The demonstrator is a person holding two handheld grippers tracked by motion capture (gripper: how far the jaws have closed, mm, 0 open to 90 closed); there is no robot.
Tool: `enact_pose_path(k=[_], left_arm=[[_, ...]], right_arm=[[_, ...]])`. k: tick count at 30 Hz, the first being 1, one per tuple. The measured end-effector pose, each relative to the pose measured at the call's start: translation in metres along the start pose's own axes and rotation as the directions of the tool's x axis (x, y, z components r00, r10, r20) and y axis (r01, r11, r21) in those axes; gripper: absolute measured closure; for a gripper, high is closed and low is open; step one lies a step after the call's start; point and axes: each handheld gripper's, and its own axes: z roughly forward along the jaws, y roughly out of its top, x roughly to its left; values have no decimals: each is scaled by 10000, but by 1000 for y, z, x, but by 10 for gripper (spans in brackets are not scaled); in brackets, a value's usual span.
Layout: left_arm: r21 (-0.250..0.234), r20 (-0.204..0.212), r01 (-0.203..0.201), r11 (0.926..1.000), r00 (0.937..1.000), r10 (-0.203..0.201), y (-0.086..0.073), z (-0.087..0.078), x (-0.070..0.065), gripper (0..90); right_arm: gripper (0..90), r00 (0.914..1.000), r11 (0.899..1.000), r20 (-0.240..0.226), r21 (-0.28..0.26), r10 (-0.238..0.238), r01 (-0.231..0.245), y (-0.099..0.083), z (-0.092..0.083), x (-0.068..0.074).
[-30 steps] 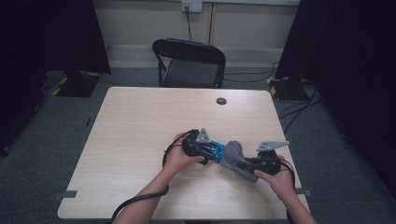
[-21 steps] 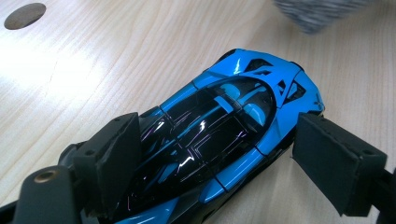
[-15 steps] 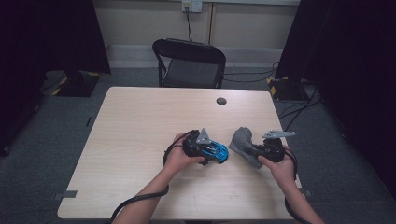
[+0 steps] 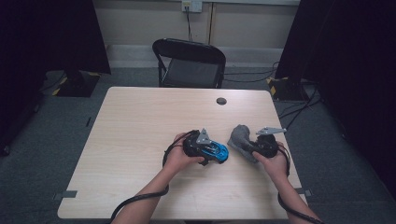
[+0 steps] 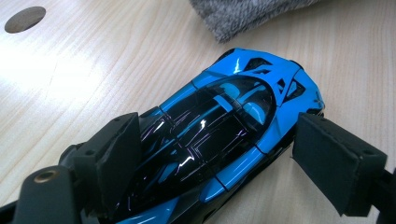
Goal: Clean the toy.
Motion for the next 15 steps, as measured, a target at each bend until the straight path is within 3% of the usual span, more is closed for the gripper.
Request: enact_pose_path(k=[8,15], left_arm=[[-16,6,34,10000,10000,-34,0,0,0,154],[16,26,-3,10000,10000,3,0,0,1,154]], right_arm=[[733,9996,9996,-246,233,-151,157,-3,17,12],[734,9981,9995,-578,232,-191,205,-8,14,18]])
